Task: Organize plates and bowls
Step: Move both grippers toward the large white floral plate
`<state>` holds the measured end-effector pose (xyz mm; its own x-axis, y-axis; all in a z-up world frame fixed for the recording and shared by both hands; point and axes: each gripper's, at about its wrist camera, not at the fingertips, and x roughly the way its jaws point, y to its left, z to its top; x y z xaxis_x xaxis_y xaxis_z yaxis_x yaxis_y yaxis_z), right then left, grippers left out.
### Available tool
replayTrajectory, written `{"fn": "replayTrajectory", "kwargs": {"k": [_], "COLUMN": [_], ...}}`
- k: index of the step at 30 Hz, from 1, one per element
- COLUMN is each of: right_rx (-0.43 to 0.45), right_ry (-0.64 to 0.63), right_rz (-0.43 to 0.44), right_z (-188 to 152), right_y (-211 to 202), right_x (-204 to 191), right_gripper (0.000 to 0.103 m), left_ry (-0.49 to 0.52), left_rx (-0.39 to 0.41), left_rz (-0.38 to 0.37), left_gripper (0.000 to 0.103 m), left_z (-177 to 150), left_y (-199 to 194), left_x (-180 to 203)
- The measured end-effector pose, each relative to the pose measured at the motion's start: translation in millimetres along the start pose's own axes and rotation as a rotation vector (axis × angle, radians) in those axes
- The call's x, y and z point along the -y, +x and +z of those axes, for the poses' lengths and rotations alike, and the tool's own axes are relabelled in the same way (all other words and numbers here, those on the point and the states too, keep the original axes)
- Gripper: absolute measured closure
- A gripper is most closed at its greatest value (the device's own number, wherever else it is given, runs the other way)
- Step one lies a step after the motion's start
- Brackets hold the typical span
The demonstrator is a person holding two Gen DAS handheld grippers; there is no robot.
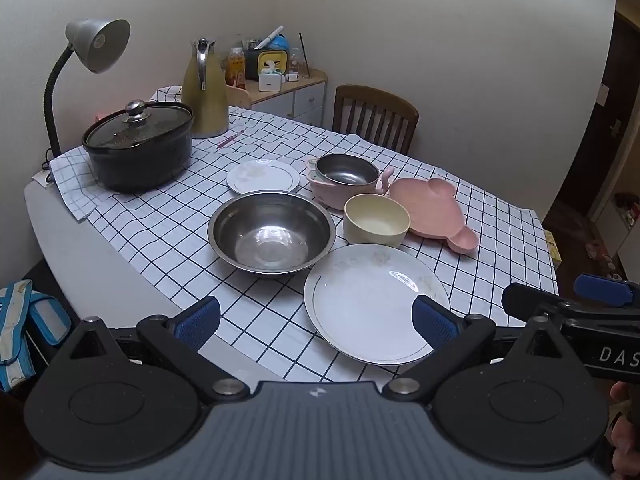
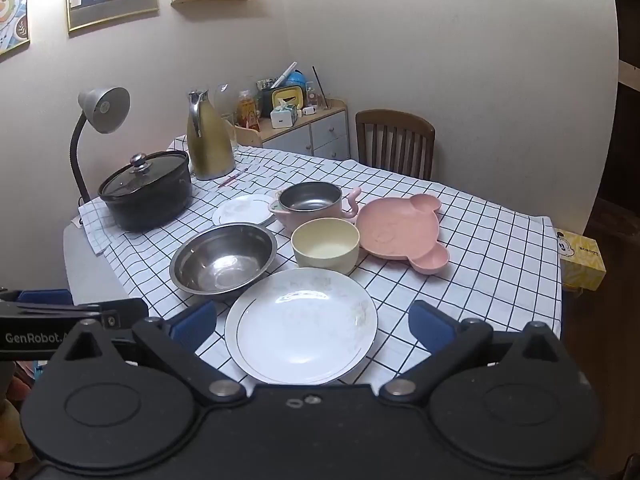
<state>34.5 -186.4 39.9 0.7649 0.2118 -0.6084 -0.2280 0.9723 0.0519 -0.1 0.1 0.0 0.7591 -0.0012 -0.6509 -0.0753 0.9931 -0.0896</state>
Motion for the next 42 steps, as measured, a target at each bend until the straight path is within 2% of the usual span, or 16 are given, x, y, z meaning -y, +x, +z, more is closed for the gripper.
{"fn": "replayTrajectory", "kwargs": {"k": [18, 27, 33, 36, 42], "right_rx": [0.009, 0.007, 0.004, 0.0, -0.022], "right_ry": [-0.01, -0.006, -0.001, 0.0, 0.012], "right_rz": [0.009, 0.008, 0.005, 0.006, 0.005], "right_z": [8.3, 8.6, 13.9, 14.7, 15.0], "right_y": [6.4, 8.5, 15.9, 19.9, 29.4], "right_x": [1.9, 3.6, 5.5, 6.9, 11.2], "right_gripper": [0.001, 0.001, 0.001, 0.001, 0.001], "left_ry": [-0.01, -0.015, -0.045, -0.077, -0.034], "left_rx": [0.038, 0.0, -0.009, -0.048, -0.052], "left_rz": [0.011, 0.01, -0.023, -0.051, -0.031], "left_gripper": [0.0, 0.0, 0.0, 0.0, 0.0], "left_z": [7.3, 7.8, 11.6, 14.0, 17.0], "left_y": [-1.5, 6.2, 12.5, 16.1, 30.6], "left_x": [-4.2, -5.6, -7.2, -6.4, -2.8]}}
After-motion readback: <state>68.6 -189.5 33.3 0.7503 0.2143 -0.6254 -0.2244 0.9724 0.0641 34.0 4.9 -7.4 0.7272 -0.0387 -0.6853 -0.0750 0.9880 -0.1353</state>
